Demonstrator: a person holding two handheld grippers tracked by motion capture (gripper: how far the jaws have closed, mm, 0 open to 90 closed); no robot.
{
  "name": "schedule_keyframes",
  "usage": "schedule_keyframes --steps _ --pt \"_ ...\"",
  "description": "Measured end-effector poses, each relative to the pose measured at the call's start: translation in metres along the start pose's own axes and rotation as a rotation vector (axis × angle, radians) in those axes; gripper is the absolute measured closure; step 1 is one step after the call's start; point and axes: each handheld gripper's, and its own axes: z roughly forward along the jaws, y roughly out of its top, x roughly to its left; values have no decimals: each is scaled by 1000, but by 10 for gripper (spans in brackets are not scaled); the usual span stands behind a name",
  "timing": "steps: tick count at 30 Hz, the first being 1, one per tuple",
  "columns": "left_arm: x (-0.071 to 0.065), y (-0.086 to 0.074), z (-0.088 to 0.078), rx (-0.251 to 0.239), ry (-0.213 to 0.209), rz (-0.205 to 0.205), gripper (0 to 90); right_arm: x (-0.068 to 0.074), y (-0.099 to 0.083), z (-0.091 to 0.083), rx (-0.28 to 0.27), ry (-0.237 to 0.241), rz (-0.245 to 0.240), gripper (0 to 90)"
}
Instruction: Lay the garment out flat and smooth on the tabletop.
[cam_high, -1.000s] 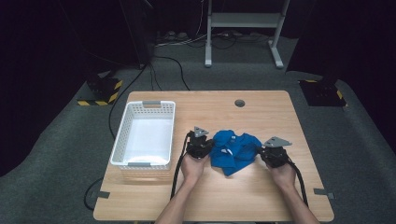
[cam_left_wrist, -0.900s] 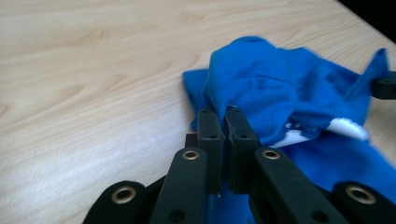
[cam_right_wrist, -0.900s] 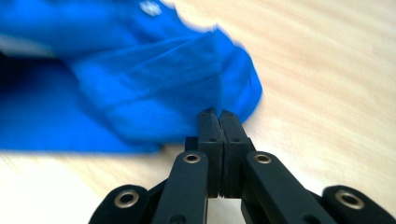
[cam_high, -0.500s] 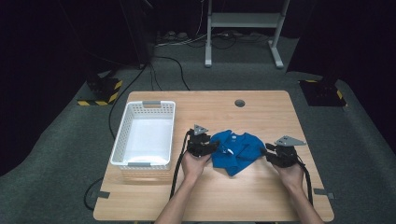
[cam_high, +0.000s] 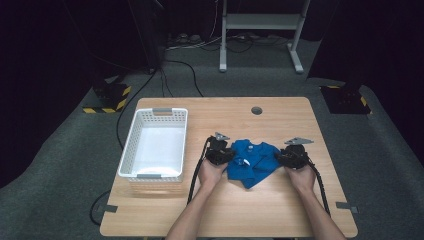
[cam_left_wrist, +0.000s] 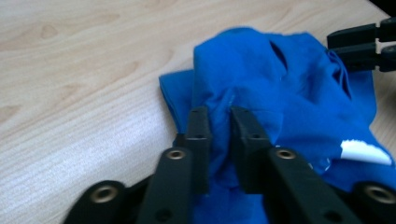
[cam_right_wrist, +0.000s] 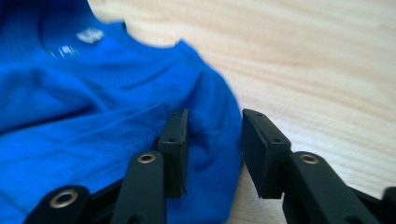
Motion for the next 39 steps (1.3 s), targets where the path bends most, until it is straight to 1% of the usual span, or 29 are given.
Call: schedule_keyframes --steps 2,4,6,8,9,10,11,12,13,14,15,16,17,18,19,20,21,22,23,24,25,26,27,28,30,32,33,35,39 --pt "-1 -2 -1 9 -3 6 841 1 -1 0 -4 16 -17 756" --pt "-2 -2 -3 9 -5 15 852 5 0 -1 12 33 -48 850" --pt "-4 -2 -8 -14 -4 28 856 9 1 -2 29 19 -98 873" --pt "-6 1 -16 -52 2 35 858 12 2 -5 24 11 -122 878" --pt "-7 3 -21 -74 5 39 859 13 2 -9 5 8 -118 879" --pt "-7 3 -21 -74 5 39 858 12 4 -14 -20 3 -116 879" --pt "-7 8 -30 -113 19 48 859 13 6 -19 -48 -3 -113 880" --pt "-7 11 -34 -133 31 51 859 12 9 -25 -74 -11 -116 880" --pt "-7 14 -37 -149 55 56 859 13 13 -31 -100 -21 -121 880" --pt "-6 17 -39 -159 95 63 859 13 16 -36 -123 -29 -124 880" --pt "-5 20 -39 -162 114 51 858 12 19 -39 -131 -35 -126 880" --pt "-5 20 -39 -162 114 51 857 12 19 -39 -131 -35 -126 880" --pt "0 24 -34 -149 125 19 856 9 26 -39 -129 -43 -117 879" --pt "0 24 -34 -149 125 19 854 7 29 -35 -116 -47 -108 879" --pt "5 26 -23 -118 143 8 851 5 31 -30 -100 -52 -98 878" --pt "8 26 -17 -96 143 -4 846 3 32 -23 -81 -54 -90 875" --pt "11 25 -12 -82 143 -20 835 2 31 -17 -61 -56 -80 868" --pt "11 25 -12 -82 143 -20 814 1 30 -10 -42 -56 -69 853" --pt "16 22 -6 -58 126 -41 773 1 29 -6 -28 -51 -54 801" --pt "16 22 -6 -58 126 -41 729 1 29 -6 -28 -51 -54 801" --pt "15 18 -6 -67 120 -40 682 2 25 -2 -29 -31 -23 721" --pt "15 18 -6 -67 120 -40 640 2 25 -2 -29 -31 -23 721" --pt "12 14 -11 -81 114 -39 605 4 21 -6 -47 -24 -19 674" --pt "12 14 -11 -81 114 -39 578 5 20 -9 -60 -26 -27 661" --pt "7 11 -19 -103 97 -18 556 7 19 -15 -66 -23 -28 648" --pt "-1 8 -25 -109 79 17 531 11 17 -25 -99 -16 -46 650" --pt "-6 5 -27 -106 86 49 528 14 16 -30 -107 -14 -66 650" --pt "-12 1 -26 -89 81 71 525 23 11 -37 -102 5 -107 661" --pt "-14 -6 -17 -44 74 73 533 38 1 -38 -87 55 -154 680"
